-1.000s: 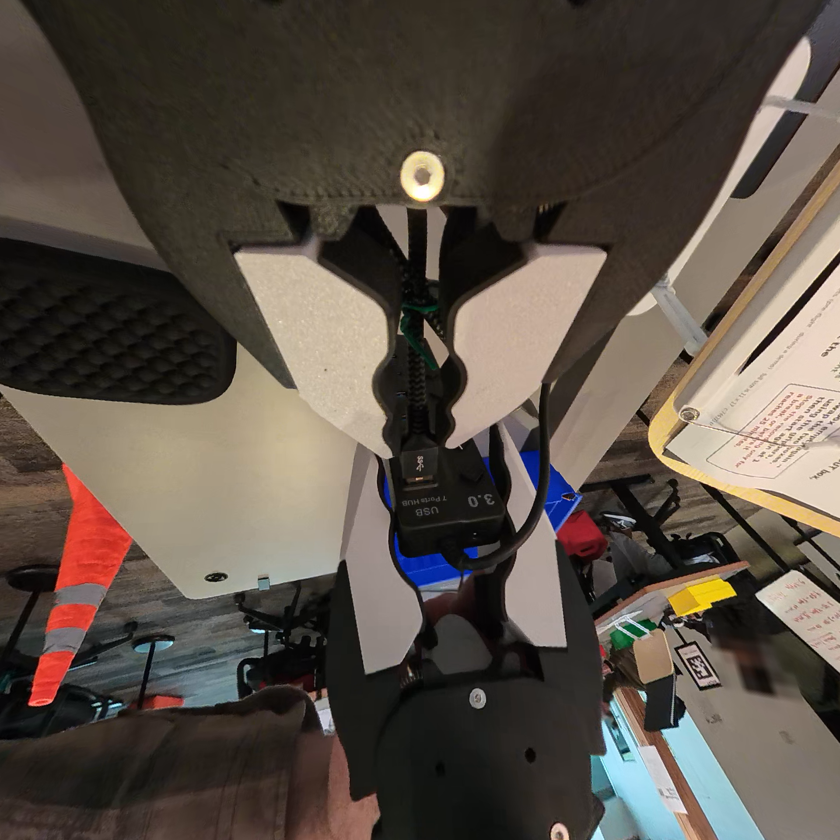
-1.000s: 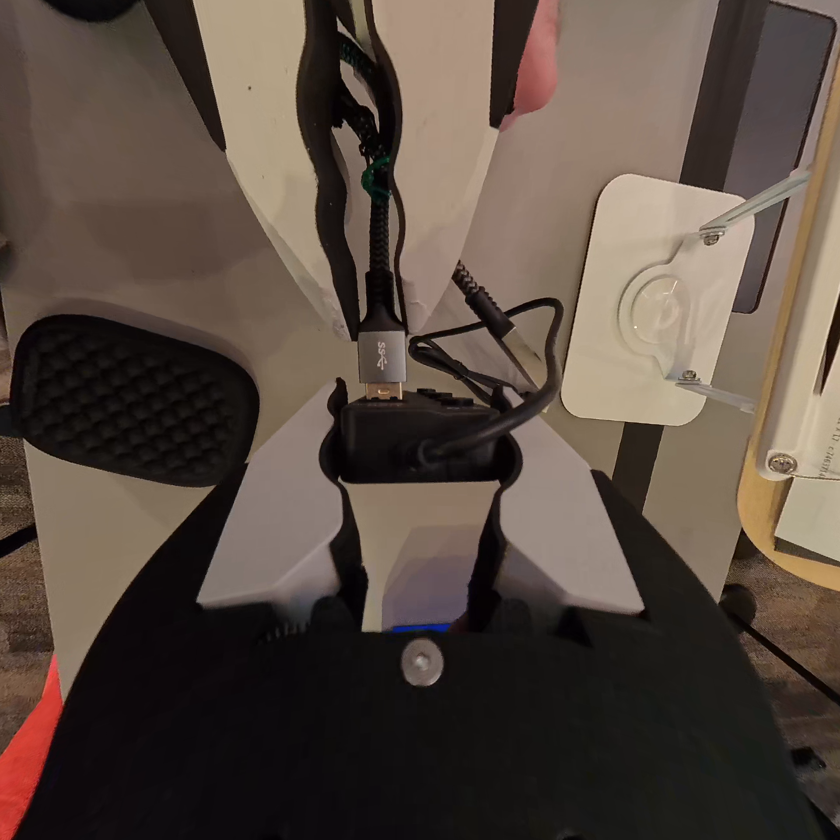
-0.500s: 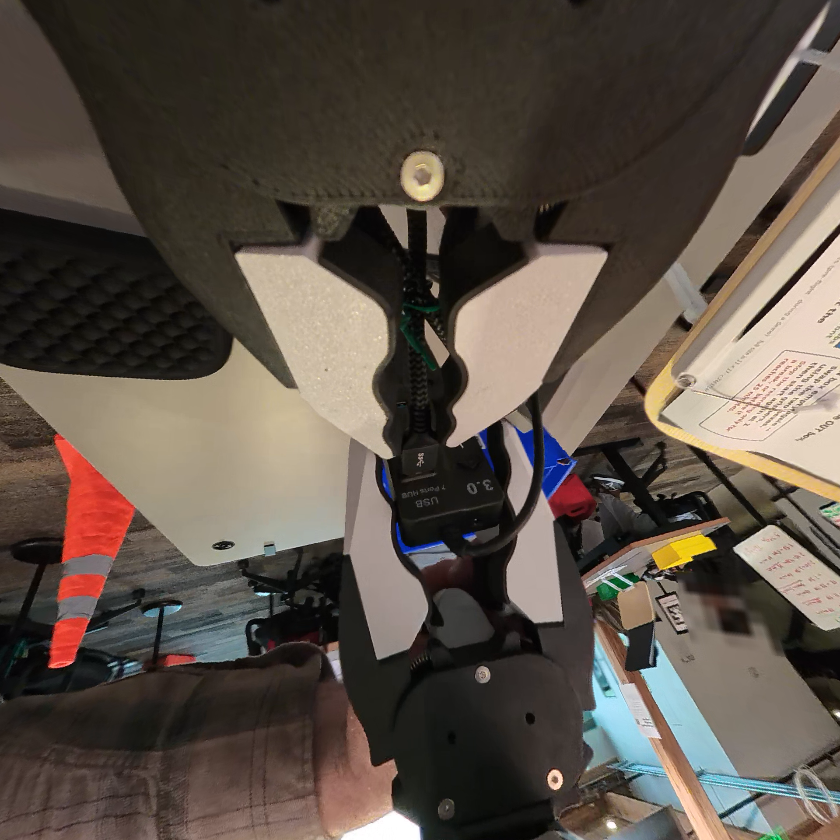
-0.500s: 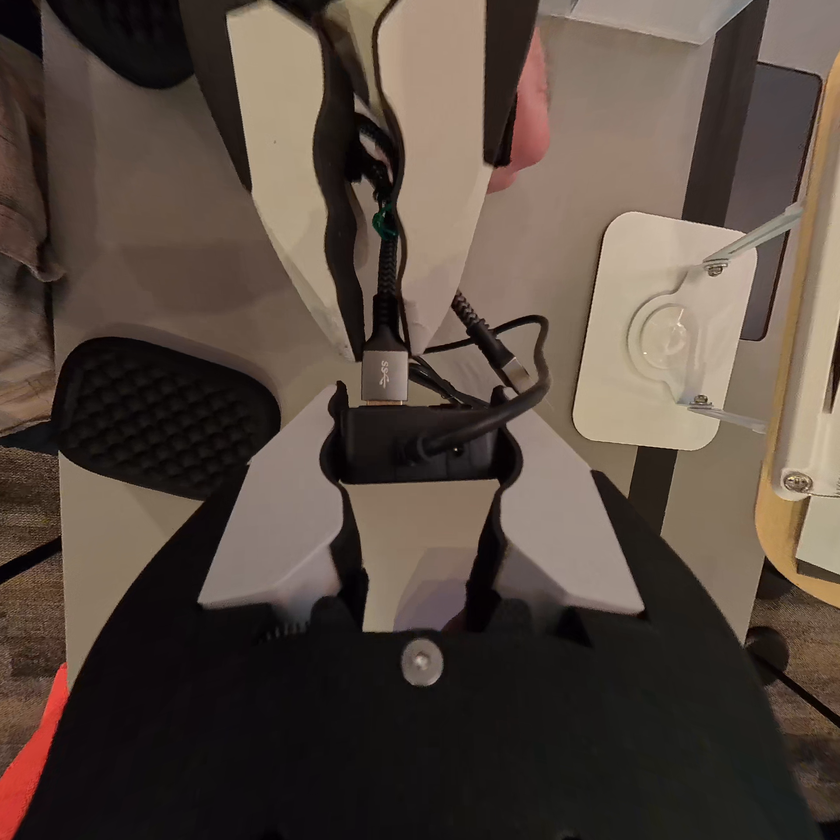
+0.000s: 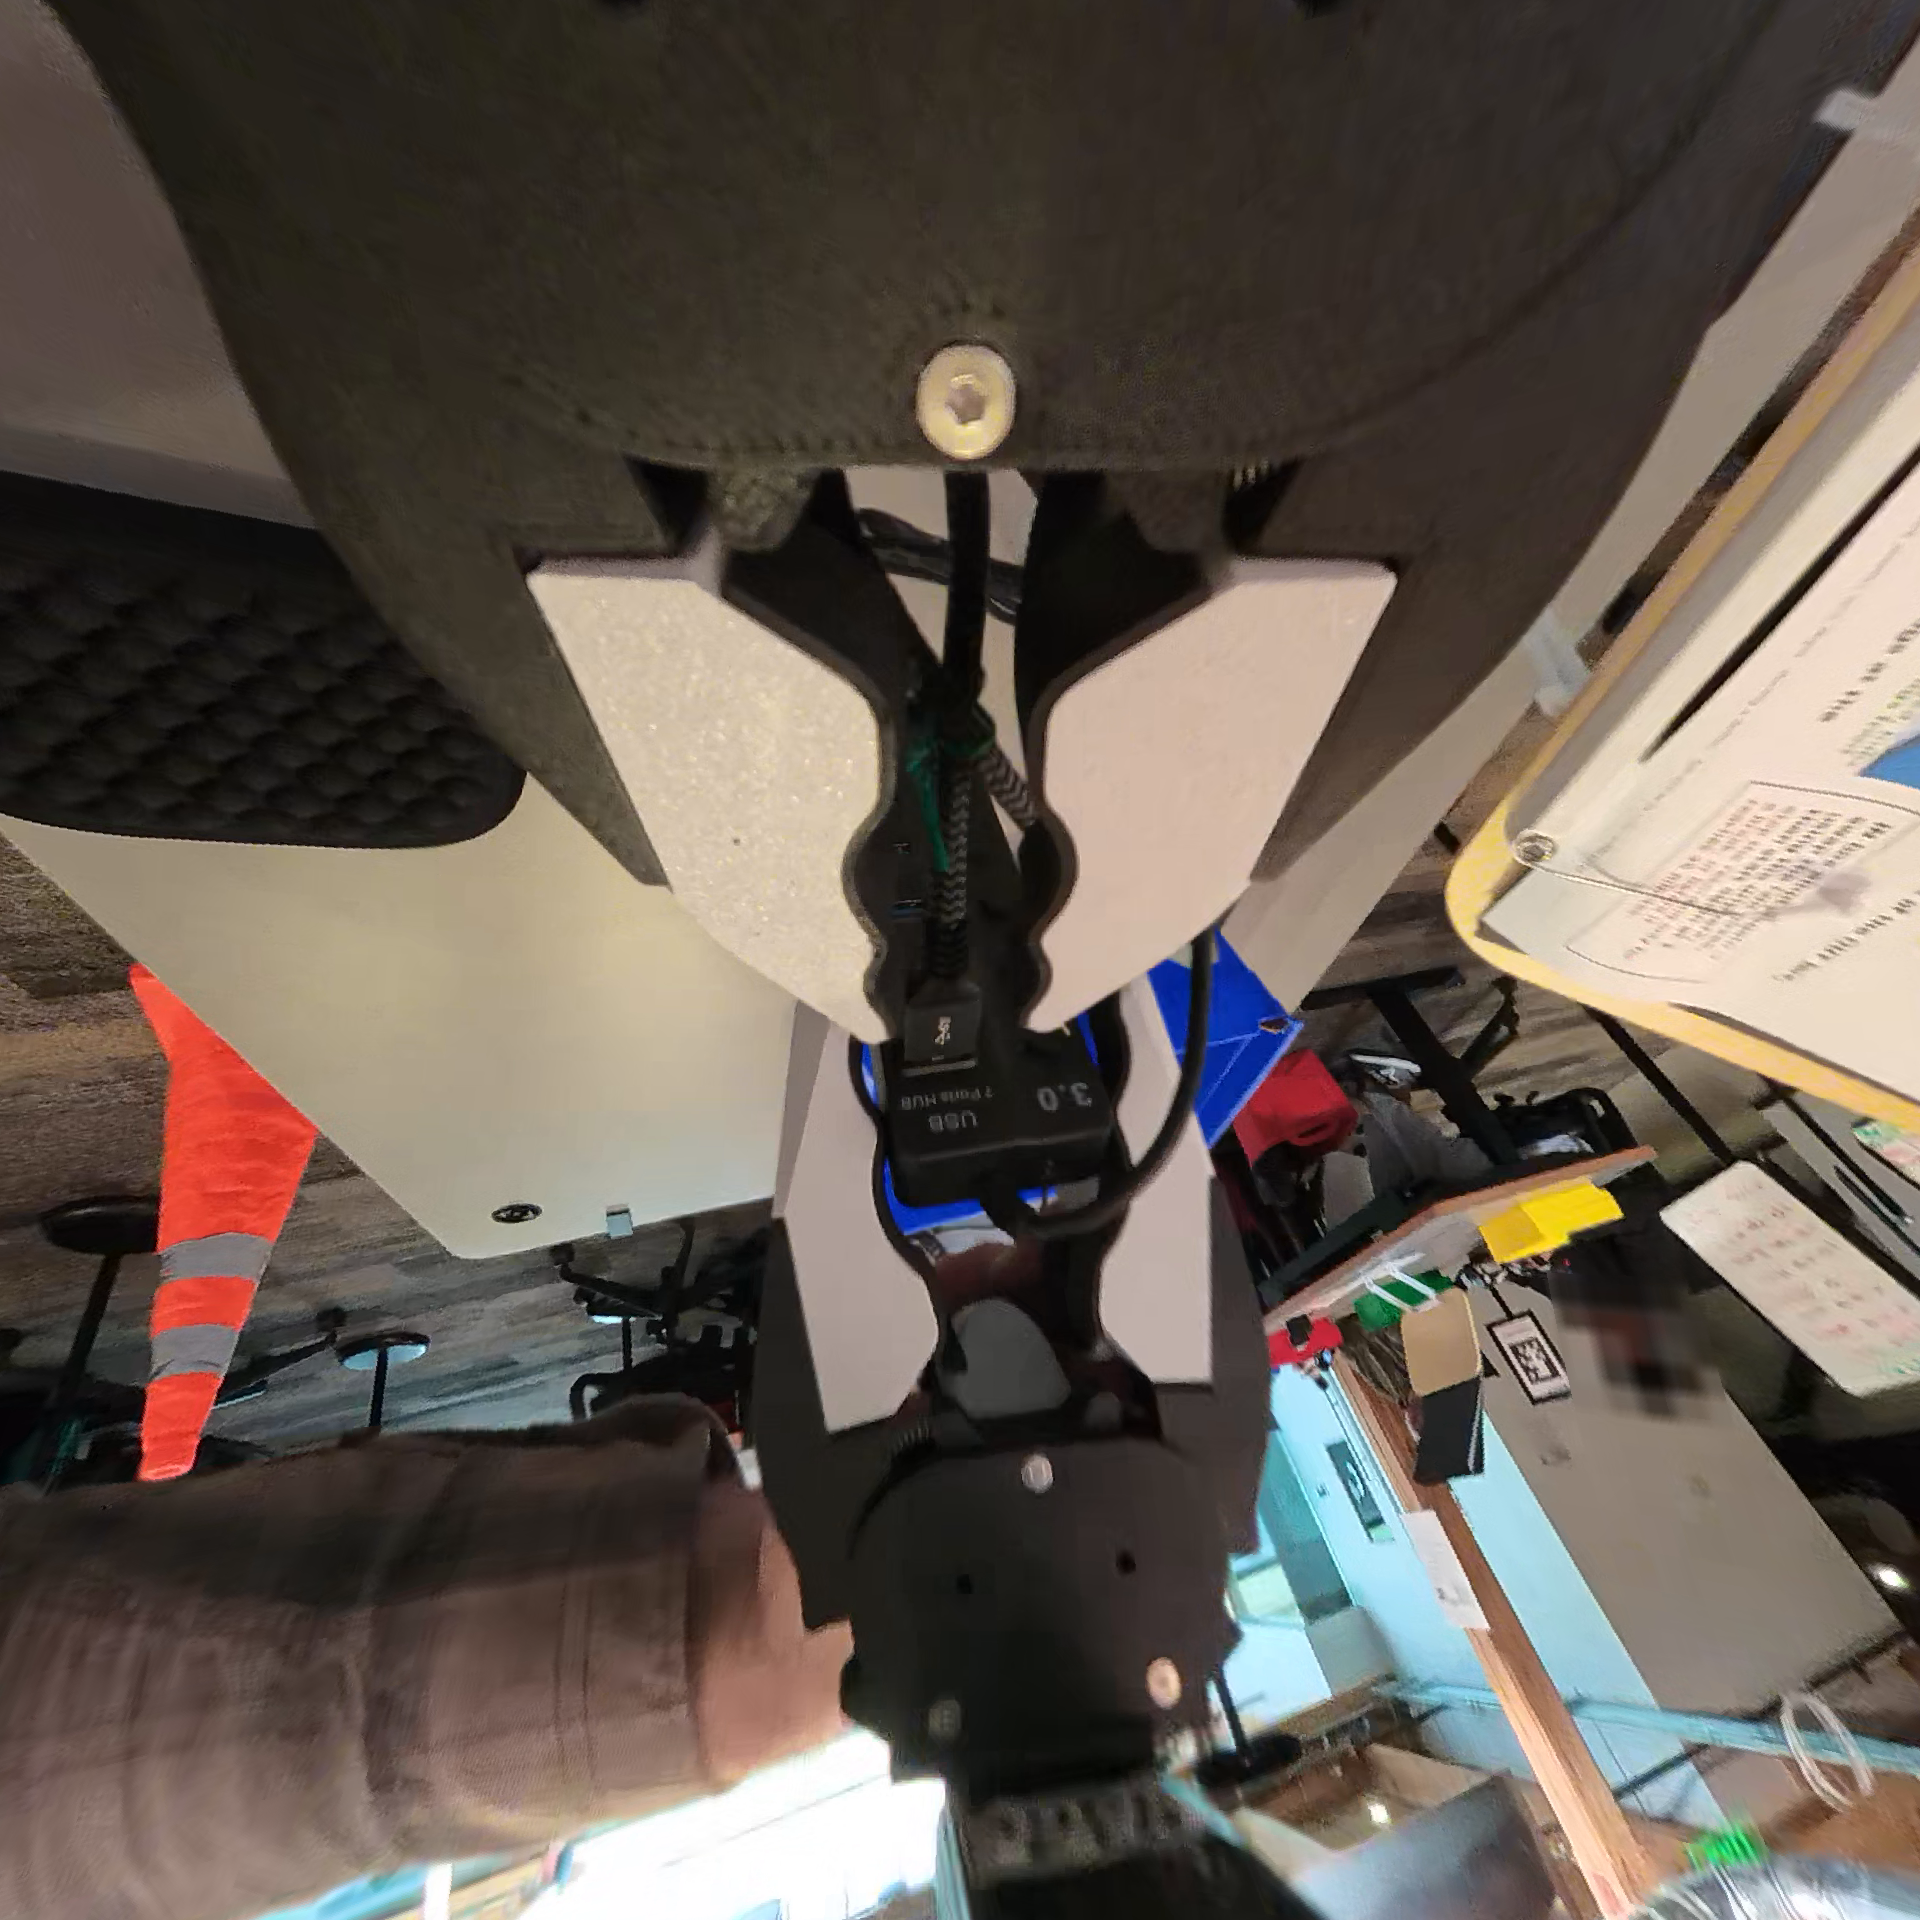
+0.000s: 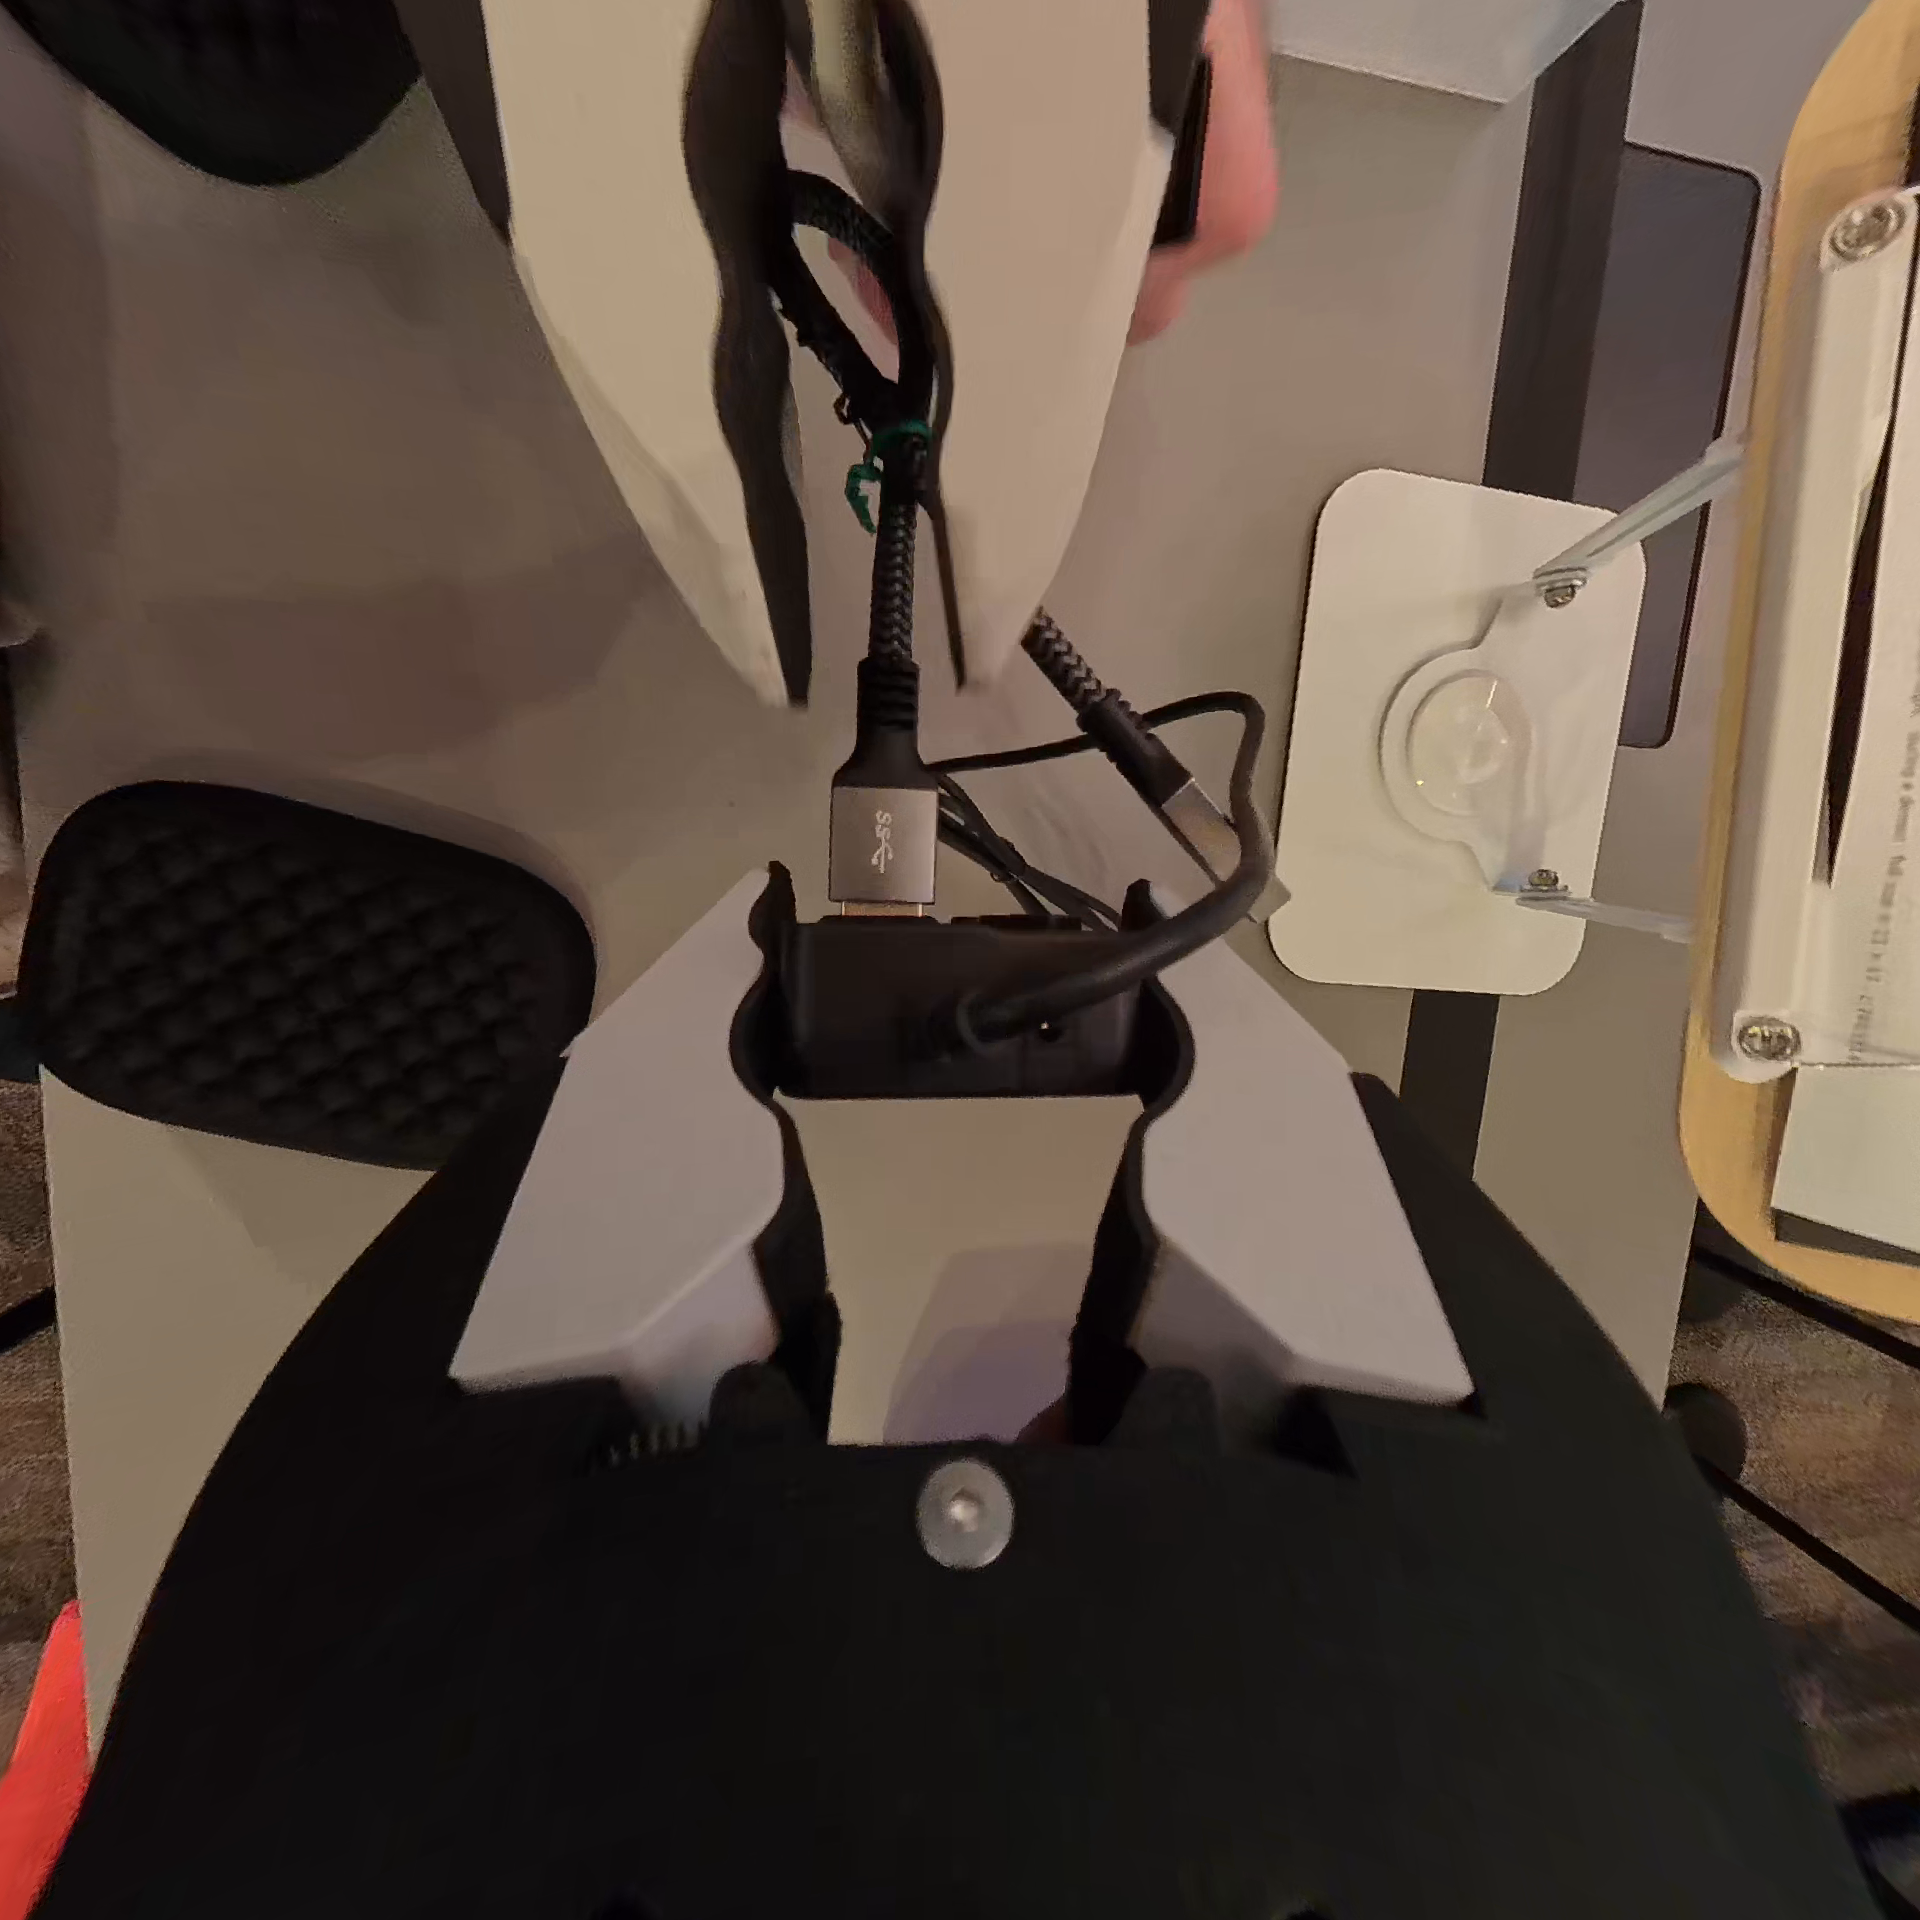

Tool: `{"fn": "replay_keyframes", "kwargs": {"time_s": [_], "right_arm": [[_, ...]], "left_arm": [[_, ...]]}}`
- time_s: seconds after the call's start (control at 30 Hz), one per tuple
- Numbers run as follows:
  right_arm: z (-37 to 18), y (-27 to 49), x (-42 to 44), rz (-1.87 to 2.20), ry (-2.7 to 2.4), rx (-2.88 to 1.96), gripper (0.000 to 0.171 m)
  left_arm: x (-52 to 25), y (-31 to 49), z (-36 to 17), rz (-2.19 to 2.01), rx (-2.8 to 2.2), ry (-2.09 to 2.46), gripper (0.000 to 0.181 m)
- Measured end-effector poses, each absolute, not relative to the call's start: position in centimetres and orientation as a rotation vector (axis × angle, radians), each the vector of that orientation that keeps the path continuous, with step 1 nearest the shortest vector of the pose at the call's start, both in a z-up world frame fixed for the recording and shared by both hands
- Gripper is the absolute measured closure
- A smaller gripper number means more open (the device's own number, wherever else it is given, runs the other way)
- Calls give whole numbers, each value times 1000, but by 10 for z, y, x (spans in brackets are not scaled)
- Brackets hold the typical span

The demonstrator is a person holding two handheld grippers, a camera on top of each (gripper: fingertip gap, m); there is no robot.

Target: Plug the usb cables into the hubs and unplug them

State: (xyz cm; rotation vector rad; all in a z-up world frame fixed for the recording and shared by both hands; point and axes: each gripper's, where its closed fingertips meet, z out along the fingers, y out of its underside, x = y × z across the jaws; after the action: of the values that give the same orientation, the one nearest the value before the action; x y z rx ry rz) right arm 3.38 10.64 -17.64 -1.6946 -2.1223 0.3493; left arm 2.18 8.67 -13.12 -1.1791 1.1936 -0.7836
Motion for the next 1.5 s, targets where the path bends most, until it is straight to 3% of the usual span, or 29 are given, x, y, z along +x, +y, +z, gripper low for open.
{"fn": "replay_keyframes", "kwargs": {"time_s": [0.3, 0.4, 0.77, 0.9, 1.2, 1.5], "right_arm": [[-171, 108, 38, 486, -1908, -1696, 109], [-173, 105, 36, 541, -1821, -1677, 109], [-203, 91, 10, 765, -1464, -1577, 110], [-212, 87, 9, 836, -1368, -1553, 110], [-235, 89, 40, 885, -1245, -1542, 109], [-264, 77, 85, 810, -1295, -1599, 109]], "left_arm": [[-21, 96, -102, -781, -1177, 1147, 154], [-30, 101, -96, -737, -1235, 1125, 165], [-50, 101, -76, -423, -1346, 1095, 168], [-101, 101, -79, -323, -1443, 1050, 165], [-308, 95, -152, -24, -1900, 696, 144], [-391, 81, -229, 124, -2221, 493, 143]]}}
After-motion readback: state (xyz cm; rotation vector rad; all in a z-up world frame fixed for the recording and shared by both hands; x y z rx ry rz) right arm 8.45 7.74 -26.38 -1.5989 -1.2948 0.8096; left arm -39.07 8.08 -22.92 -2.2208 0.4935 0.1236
